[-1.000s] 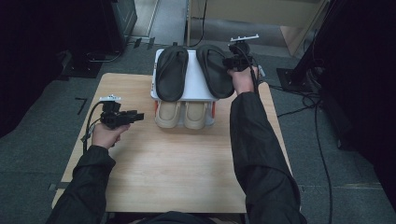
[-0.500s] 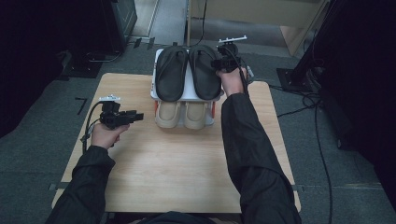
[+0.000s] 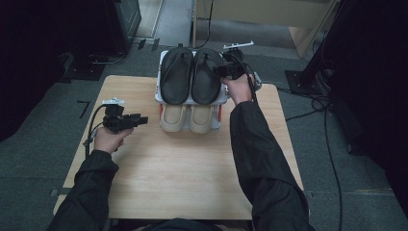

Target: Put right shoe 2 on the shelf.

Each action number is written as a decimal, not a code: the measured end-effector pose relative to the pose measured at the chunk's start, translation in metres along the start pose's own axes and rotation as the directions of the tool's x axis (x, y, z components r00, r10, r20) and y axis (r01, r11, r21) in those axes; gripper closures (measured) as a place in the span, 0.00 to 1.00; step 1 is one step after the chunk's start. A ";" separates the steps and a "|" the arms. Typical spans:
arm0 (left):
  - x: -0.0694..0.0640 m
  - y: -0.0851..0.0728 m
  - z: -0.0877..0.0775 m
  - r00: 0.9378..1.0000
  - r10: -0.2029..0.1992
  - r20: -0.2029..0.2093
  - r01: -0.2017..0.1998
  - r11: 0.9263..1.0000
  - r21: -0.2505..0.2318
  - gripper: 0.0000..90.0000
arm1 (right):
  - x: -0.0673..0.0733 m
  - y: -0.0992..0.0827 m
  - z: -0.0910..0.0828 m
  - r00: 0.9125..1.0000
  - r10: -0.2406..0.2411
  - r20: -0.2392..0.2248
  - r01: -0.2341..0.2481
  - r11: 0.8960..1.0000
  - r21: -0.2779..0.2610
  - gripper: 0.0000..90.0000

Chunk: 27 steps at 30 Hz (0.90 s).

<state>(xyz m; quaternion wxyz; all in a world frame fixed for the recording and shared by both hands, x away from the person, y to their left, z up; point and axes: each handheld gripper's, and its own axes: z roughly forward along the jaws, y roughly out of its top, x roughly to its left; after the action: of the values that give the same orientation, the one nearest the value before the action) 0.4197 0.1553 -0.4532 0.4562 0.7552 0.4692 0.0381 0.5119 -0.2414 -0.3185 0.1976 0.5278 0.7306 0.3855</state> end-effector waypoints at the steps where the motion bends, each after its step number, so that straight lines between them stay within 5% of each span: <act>1: 0.000 0.000 0.000 1.000 0.000 0.000 0.000 1.000 0.001 0.56 | 0.000 0.000 -0.001 1.000 -0.007 0.002 0.007 1.000 0.000 0.71; 10: 0.003 0.000 0.001 1.000 -0.020 -0.006 0.020 1.000 0.012 0.50 | -0.005 -0.005 -0.015 0.994 -0.097 -0.043 0.094 0.994 -0.061 0.53; 27: 0.001 -0.002 0.004 1.000 0.001 -0.022 0.000 1.000 0.020 0.45 | -0.036 -0.036 -0.042 0.991 -0.081 -0.111 0.069 0.992 -0.109 0.57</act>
<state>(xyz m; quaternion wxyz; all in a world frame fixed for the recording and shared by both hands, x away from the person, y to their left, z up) 0.4209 0.1542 -0.4575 0.4435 0.7593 0.4744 0.0421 0.4732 -0.2946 -0.3244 0.1968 0.4659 0.7389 0.4453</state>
